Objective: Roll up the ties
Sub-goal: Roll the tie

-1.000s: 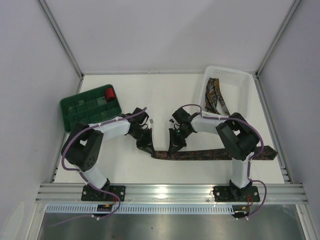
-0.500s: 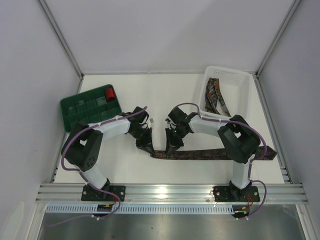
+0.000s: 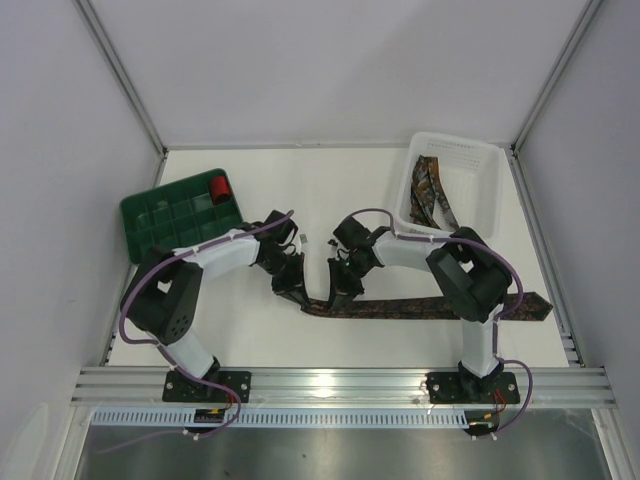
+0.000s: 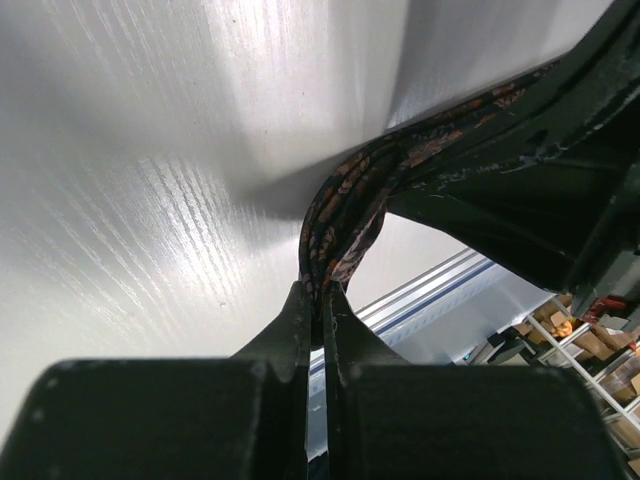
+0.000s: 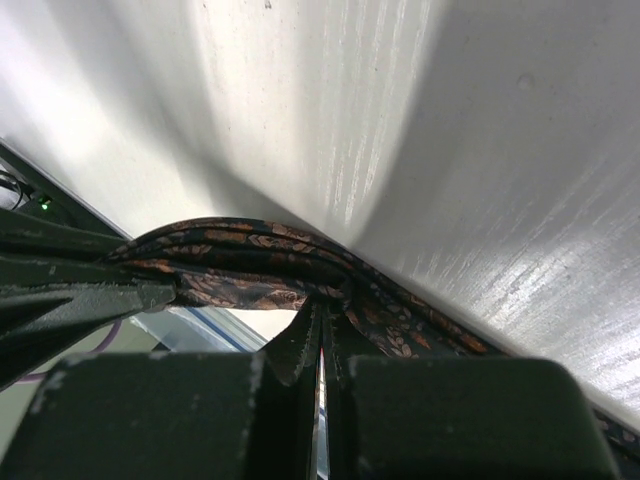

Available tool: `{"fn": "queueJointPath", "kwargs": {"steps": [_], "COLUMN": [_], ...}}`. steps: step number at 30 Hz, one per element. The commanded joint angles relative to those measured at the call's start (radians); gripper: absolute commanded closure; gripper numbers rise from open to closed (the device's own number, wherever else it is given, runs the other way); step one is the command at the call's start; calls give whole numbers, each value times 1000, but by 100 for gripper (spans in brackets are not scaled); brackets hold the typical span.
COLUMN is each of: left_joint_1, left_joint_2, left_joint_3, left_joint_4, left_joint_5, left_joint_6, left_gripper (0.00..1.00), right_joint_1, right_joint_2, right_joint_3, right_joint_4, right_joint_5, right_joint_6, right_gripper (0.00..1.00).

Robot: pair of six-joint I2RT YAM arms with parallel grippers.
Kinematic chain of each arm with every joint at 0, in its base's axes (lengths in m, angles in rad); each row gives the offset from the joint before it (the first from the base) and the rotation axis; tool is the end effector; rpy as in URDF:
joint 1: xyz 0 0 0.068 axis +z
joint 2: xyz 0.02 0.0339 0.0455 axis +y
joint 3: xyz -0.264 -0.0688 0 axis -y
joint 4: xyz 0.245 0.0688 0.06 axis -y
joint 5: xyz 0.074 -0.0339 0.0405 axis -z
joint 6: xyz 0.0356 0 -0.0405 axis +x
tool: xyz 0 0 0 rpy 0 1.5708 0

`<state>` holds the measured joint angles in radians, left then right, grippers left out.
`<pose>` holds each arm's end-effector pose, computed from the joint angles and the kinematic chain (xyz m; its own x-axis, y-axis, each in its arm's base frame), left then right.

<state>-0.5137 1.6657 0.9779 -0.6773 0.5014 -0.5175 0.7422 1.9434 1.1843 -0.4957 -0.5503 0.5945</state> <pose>0.2476 -0.1593 0.1641 -0.9964 0.0641 0.0553 0.0270 0.8598 -0.5100 0.2583 0.2622 0.1351 -0.9701 -0.2419 0.0210 -0.1842 0.7892 0.5858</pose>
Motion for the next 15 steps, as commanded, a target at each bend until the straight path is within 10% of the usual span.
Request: {"fn": "queueJointPath", "kwargs": {"steps": [1, 15], "left_joint_1": [-2, -66], "left_joint_2": [-47, -15], "left_joint_3": [47, 142], "left_joint_4": [-13, -5], "left_joint_5": [29, 77], "left_joint_6": [-13, -87], "left_gripper": [100, 98], "right_joint_1": [2, 3], "right_joint_2": [31, 52], "right_joint_3": [31, 58], "right_joint_4": [37, 49], "right_joint_5": [4, -28], "right_joint_6": [2, 8], "right_gripper": [98, 98]}}
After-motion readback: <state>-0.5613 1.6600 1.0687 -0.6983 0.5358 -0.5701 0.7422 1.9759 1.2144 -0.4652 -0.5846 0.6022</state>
